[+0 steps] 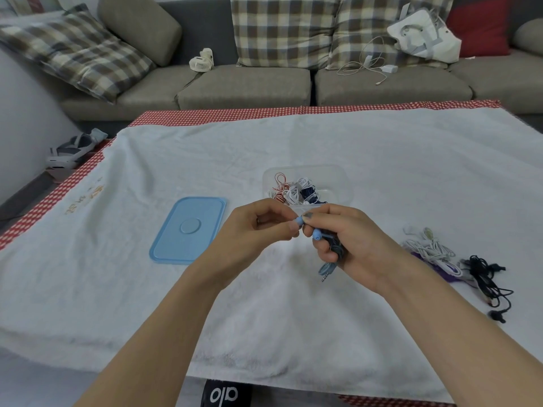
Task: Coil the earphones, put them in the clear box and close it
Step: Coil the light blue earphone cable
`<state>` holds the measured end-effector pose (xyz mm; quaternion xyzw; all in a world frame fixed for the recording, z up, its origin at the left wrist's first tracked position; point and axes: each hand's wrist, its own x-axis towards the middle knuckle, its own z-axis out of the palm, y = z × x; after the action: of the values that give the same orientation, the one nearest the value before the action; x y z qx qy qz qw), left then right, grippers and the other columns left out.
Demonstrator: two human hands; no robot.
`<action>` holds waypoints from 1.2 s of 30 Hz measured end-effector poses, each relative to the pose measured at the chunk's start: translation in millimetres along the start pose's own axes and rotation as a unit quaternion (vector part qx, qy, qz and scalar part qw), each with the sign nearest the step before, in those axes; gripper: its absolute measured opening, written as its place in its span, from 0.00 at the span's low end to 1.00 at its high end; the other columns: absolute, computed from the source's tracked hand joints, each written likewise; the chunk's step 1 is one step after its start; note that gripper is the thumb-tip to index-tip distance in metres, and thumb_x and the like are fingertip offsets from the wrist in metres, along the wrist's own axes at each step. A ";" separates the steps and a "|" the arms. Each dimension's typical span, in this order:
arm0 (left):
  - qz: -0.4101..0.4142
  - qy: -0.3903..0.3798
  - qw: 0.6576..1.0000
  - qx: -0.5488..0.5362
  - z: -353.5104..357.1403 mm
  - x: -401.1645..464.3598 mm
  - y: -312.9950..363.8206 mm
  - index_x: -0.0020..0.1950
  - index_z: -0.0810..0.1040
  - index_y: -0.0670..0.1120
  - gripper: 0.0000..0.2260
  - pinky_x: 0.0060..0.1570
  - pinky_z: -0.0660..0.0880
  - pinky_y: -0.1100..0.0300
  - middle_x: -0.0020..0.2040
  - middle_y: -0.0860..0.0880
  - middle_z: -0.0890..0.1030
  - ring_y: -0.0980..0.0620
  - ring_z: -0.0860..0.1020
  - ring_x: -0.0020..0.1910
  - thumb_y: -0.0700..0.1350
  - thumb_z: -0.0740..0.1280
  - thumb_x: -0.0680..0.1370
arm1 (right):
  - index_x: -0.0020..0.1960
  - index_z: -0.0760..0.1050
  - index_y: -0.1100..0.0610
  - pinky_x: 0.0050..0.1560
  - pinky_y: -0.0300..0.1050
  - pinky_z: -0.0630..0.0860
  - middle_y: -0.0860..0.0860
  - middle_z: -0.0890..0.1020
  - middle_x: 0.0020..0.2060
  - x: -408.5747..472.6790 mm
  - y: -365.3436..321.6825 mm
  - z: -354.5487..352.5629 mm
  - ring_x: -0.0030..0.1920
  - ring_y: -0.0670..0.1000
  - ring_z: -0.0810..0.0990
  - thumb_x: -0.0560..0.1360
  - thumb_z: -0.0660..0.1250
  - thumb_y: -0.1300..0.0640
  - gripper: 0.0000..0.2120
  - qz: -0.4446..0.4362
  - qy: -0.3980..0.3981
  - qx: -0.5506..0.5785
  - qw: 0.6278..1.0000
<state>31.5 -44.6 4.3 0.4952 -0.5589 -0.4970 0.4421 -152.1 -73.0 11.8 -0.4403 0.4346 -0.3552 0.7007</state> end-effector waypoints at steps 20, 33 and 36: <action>-0.015 0.012 0.999 -0.027 9.1 3.8 0.6 0.47 0.82 0.41 0.01 0.58 0.78 0.52 0.50 0.36 0.84 0.49 0.82 0.49 0.36 0.72 0.78 | 0.45 0.79 0.64 0.21 0.36 0.62 0.52 0.77 0.32 -0.3 1.8 0.9 0.25 0.44 0.68 0.78 0.65 0.64 0.06 0.015 0.000 0.045 0.999; -0.063 -0.034 0.981 -0.181 12.1 5.3 2.1 0.47 0.83 0.44 0.02 0.62 0.77 0.56 0.50 0.41 0.84 0.48 0.81 0.51 0.40 0.71 0.75 | 0.31 0.83 0.56 0.21 0.34 0.60 0.50 0.76 0.30 -3.5 -3.7 1.0 0.25 0.43 0.67 0.79 0.64 0.63 0.20 0.015 -0.036 0.116 0.992; -0.054 -0.023 0.984 -0.169 13.0 5.1 3.1 0.46 0.84 0.45 0.01 0.61 0.78 0.57 0.51 0.40 0.84 0.47 0.81 0.52 0.40 0.73 0.76 | 0.31 0.83 0.56 0.21 0.34 0.60 0.50 0.76 0.30 -2.8 -3.1 1.7 0.25 0.43 0.67 0.79 0.64 0.63 0.19 0.012 -0.024 0.116 0.993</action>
<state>17.8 -48.1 5.9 0.4315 -0.4494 -0.6182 0.4792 -152.0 -71.2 15.9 -0.3594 0.3787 -0.3841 0.7615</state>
